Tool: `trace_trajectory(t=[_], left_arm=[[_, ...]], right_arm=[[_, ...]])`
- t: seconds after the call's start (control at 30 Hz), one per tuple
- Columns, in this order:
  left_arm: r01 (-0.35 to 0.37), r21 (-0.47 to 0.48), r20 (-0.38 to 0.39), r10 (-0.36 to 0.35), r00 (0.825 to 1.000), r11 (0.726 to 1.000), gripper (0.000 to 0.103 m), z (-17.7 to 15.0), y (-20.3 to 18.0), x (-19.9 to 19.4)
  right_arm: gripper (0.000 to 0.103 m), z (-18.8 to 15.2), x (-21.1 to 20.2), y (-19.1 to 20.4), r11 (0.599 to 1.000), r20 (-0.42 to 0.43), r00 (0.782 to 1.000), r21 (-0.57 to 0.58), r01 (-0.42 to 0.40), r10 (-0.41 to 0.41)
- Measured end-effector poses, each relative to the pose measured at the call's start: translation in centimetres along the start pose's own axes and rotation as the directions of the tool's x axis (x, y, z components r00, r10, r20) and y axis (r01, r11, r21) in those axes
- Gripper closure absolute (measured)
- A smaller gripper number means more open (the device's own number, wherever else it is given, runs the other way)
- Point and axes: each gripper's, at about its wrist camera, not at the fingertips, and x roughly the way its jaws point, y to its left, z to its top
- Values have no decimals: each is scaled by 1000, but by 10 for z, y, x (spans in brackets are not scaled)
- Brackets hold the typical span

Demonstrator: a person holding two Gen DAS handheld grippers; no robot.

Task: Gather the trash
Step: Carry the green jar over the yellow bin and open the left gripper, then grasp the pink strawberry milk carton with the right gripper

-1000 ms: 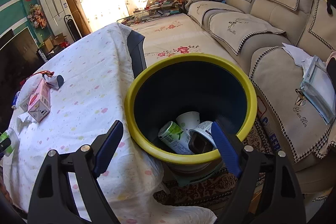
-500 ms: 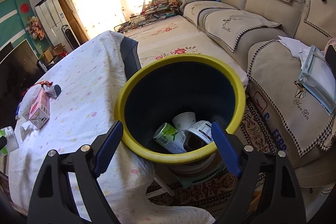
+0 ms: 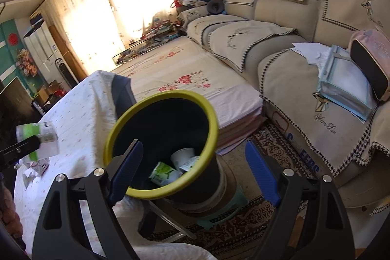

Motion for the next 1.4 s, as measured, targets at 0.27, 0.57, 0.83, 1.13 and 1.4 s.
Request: trace_trajectory(t=[0.27, 0.57, 0.83, 1.13, 1.4], left_arm=[[53, 63, -151, -43, 988, 997, 48, 26, -40, 103], [45, 30, -101, -42, 994, 999, 23, 24, -25, 100], [61, -58, 103, -55, 993, 996, 14, 0, 39, 4], [-168, -174, 313, 216, 925, 970, 7, -46, 147, -114], [-449, -270, 344, 521, 781, 852, 7, -85, 238, -163]], right_arm=[[22, 0, 6, -29, 998, -22, 999, 45, 45, -44], [22, -4, 18, -21, 999, -64, 997, 25, 39, -38], [22, -13, 34, 34, 996, -108, 994, -77, -38, 30], [22, -25, 47, 139, 937, -189, 959, -240, -254, 211], [22, -46, 37, 248, 804, -267, 898, -407, -433, 349]])
